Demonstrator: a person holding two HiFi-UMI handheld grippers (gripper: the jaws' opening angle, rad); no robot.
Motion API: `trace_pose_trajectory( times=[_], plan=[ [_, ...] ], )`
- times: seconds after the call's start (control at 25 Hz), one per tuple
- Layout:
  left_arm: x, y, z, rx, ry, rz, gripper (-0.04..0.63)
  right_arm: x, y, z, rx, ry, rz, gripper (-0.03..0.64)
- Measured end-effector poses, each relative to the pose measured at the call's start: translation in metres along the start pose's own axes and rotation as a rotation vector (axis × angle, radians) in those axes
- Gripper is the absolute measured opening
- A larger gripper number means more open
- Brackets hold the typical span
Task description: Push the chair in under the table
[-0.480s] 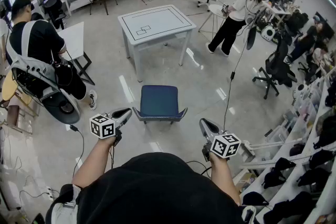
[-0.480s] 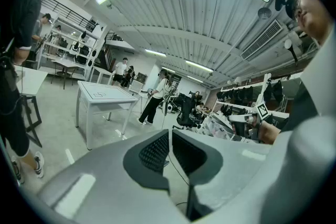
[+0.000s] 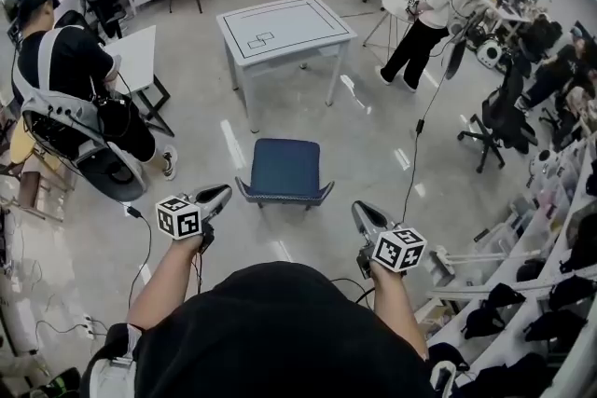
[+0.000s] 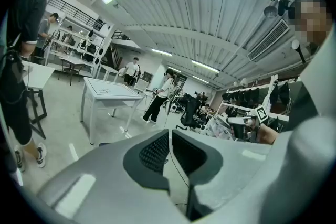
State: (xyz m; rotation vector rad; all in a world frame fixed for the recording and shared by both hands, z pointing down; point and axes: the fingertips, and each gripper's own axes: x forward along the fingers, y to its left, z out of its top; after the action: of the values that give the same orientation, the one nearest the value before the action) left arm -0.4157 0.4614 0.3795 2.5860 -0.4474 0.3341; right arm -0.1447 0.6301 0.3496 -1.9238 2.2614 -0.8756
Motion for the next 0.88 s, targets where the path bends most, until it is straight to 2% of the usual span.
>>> trace_pose_trajectory(
  times=[0.44,0.72,0.88],
  plan=[
    [0.010,-0.021,-0.021,-0.041,0.017,0.064,0.014,0.012,-0.026,-0.018,0.033,0.060,0.101,0.031],
    [0.004,-0.014,-0.033,-0.070,0.048,0.103,0.014,0.022,-0.031,-0.025,0.057,0.064,0.134,0.031],
    [0.017,-0.015,-0.024,-0.059,0.045,0.076,0.014,0.027,-0.037,-0.030,0.072,0.076,0.129,0.031]
  ],
)
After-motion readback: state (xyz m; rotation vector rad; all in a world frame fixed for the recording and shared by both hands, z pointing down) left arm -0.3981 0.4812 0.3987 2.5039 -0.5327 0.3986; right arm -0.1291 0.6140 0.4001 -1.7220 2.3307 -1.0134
